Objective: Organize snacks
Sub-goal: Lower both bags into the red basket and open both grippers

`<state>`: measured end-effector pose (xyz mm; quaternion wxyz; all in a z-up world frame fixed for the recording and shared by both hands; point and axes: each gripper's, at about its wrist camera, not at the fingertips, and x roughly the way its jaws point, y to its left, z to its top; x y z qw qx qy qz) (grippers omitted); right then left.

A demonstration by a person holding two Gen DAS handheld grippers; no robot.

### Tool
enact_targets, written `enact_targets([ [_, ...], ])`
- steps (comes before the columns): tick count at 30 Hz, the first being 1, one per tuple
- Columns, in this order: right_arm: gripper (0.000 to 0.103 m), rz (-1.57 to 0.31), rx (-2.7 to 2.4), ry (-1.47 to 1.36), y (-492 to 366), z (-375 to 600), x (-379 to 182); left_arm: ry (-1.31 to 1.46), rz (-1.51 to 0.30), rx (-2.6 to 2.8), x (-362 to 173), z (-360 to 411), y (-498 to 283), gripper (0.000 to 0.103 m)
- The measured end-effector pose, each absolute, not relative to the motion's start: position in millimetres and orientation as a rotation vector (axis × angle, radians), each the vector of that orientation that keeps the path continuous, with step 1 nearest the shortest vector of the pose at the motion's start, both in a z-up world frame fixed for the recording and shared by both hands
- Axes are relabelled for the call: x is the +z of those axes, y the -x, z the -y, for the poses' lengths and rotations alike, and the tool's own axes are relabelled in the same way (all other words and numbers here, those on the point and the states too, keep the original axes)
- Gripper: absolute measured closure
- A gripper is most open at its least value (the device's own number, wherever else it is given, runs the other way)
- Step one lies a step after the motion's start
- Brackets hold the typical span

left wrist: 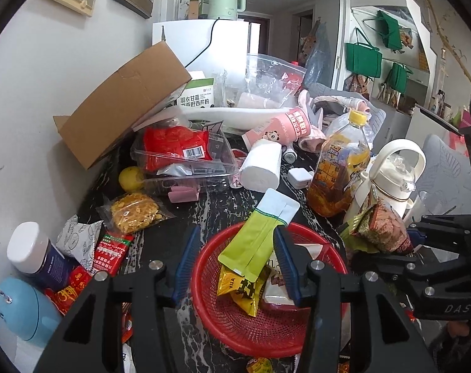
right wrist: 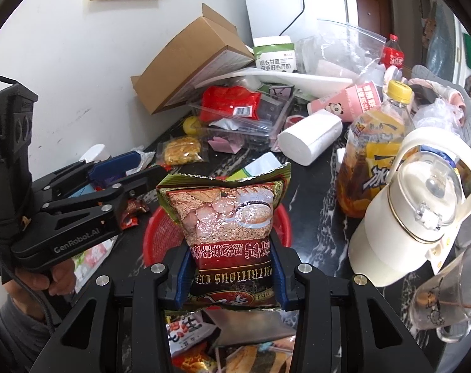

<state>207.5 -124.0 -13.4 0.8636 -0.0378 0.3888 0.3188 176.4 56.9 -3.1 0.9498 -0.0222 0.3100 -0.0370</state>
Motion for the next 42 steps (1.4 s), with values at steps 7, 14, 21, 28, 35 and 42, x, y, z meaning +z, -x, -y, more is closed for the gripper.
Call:
enact_targets([
  [7,0.062,-0.844,0.699,0.106,-208,109,-22,0.056,-0.660,-0.054,-9,-67,-168,0.055],
  [14,0.062,-0.867,0.726,0.132,-209,87,-34,0.095,-0.686,-0.013,-15,-85,-158,0.055],
  [21,0.059,-0.899,0.753,0.176,-210,62,-46,0.112,-0.688,0.019,-16,-100,-150,0.055],
  [28,0.033,-0.867,0.723,0.194,-206,62,-40,0.108,-0.682,0.020,-13,-102,-144,0.055],
  [35,0.033,-0.833,0.692,0.183,-200,76,-25,0.095,-0.666,-0.006,-3,-89,-137,0.055],
  [42,0.033,-0.793,0.664,0.155,-184,96,-7,0.072,-0.633,-0.042,16,-69,-124,0.055],
])
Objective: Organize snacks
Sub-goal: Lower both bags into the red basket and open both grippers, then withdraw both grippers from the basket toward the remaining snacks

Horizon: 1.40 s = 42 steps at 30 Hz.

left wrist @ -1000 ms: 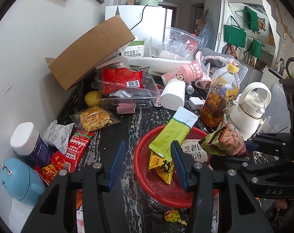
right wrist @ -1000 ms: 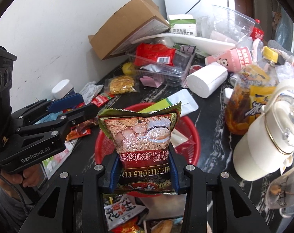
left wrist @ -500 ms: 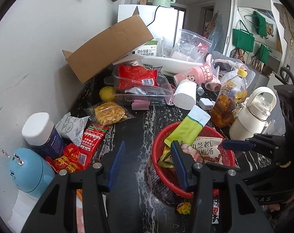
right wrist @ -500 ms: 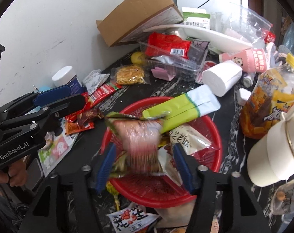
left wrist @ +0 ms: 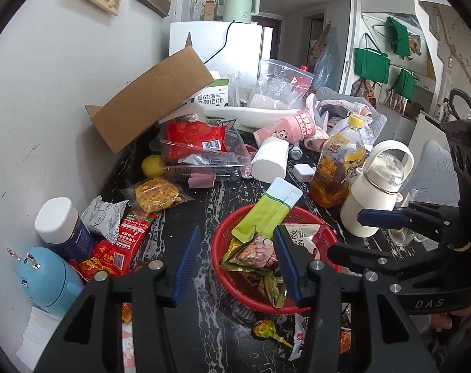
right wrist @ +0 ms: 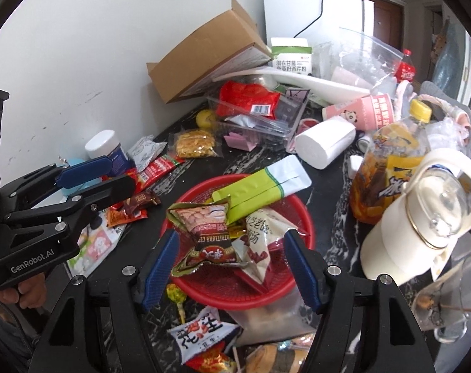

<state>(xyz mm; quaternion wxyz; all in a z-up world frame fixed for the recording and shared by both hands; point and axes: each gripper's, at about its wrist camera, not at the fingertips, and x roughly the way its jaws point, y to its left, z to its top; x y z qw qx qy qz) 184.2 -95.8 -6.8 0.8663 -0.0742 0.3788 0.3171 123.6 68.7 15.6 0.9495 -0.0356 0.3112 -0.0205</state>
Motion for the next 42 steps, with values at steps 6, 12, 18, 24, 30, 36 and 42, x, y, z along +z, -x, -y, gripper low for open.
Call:
enact_targets([
  [6,0.033,-0.740,0.636,0.140,-163,114,15,0.050,-0.597,-0.069,34,-51,-108,0.055],
  [12,0.033,-0.683,0.605,0.128,-138,134,35,0.043,-0.580,-0.104,49,-36,-92,0.055],
  [18,0.033,-0.644,0.578,0.114,-112,153,48,0.028,-0.573,-0.128,59,-17,-72,0.055],
  [24,0.033,-0.619,0.555,0.095,-86,170,54,0.018,-0.565,-0.157,62,-3,-52,0.055],
  [30,0.030,-0.603,0.525,0.076,-58,188,54,-0.001,-0.568,-0.201,60,13,-36,0.055],
  [36,0.030,-0.614,0.488,0.059,-39,202,46,0.000,-0.601,-0.262,48,31,-27,0.055],
  [42,0.030,-0.644,0.452,0.039,-27,213,31,-0.005,-0.633,-0.318,33,45,-18,0.055],
])
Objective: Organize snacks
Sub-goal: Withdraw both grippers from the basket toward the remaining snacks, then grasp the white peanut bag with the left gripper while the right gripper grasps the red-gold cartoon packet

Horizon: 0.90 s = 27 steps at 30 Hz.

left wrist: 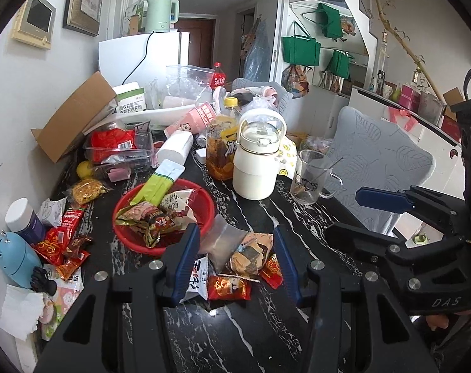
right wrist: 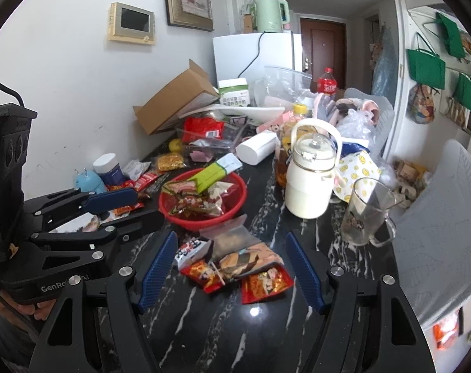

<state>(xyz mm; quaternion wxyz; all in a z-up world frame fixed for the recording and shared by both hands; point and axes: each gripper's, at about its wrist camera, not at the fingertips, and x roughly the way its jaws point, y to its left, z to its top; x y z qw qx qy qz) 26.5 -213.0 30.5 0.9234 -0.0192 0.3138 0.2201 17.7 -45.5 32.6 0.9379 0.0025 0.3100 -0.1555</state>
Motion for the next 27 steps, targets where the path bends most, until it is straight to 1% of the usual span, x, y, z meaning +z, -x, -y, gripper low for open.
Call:
enact_targets([
  [13,0.030,-0.775,0.400,-0.042,-21,231,-25,-0.012,-0.709,-0.356,-8,57,-8,0.055],
  [27,0.030,-0.933,0.326,-0.106,-41,229,-89,0.071,-0.834,-0.253,-61,31,-33,0.055],
])
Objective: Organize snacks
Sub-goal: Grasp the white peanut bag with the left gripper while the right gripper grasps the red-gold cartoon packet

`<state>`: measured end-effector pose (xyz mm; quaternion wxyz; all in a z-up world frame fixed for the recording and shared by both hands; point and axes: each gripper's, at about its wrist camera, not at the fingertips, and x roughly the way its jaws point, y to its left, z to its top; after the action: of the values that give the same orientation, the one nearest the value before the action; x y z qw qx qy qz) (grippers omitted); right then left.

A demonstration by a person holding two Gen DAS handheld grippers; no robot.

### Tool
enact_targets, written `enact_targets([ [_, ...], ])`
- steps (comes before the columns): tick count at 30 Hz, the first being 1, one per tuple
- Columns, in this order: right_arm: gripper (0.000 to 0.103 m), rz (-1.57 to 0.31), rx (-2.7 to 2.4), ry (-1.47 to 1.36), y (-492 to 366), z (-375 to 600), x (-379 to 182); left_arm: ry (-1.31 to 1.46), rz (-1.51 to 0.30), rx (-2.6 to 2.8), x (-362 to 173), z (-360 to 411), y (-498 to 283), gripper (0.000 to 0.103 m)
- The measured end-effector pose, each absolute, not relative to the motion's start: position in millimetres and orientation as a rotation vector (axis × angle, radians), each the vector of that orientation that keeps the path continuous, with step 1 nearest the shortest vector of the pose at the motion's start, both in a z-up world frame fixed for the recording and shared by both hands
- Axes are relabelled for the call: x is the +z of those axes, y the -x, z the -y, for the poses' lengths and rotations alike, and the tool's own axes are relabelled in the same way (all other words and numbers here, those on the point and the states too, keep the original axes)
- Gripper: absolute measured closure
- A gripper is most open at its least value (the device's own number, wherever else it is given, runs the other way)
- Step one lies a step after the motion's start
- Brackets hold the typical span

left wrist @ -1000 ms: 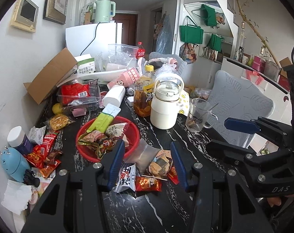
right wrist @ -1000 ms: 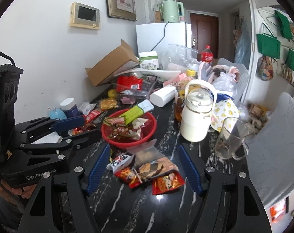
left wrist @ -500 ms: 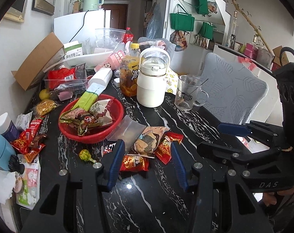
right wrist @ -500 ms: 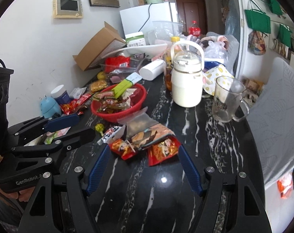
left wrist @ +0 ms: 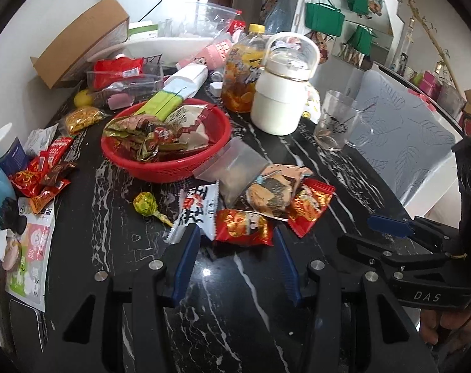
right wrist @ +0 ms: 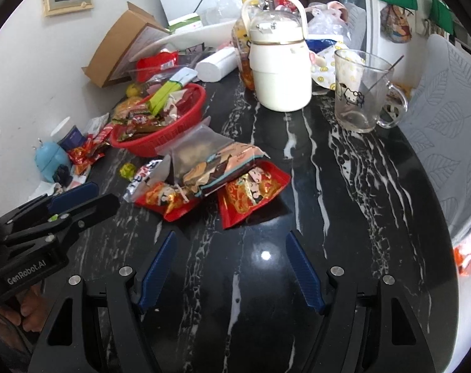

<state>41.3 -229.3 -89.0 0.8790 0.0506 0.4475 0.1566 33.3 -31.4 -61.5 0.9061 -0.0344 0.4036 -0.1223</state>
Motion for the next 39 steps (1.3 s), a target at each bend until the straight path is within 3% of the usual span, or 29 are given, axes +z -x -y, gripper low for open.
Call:
enact_targets([
  [28,0.031,-1.019,0.355,-0.202,-124,232,-131,0.058,-0.997,-0.182,-119,23,-123,0.055],
  [30,0.037,-1.011,0.357,-0.204,-126,232,-132,0.063,-0.993,-0.184,-120,22,-123,0.055],
  [32,0.059,-1.012,0.368,-0.209,-127,231,-133,0.057,-0.991,-0.183,-121,23,-120,0.055],
  [34,0.064,-1.018,0.385,-0.229,-129,231,-134,0.045,-0.995,-0.186,-120,25,-117,0.062],
  [39,0.071,-1.013,0.394,-0.238,-122,235,-130,0.047,-1.014,-0.199,-120,27,-107,0.063],
])
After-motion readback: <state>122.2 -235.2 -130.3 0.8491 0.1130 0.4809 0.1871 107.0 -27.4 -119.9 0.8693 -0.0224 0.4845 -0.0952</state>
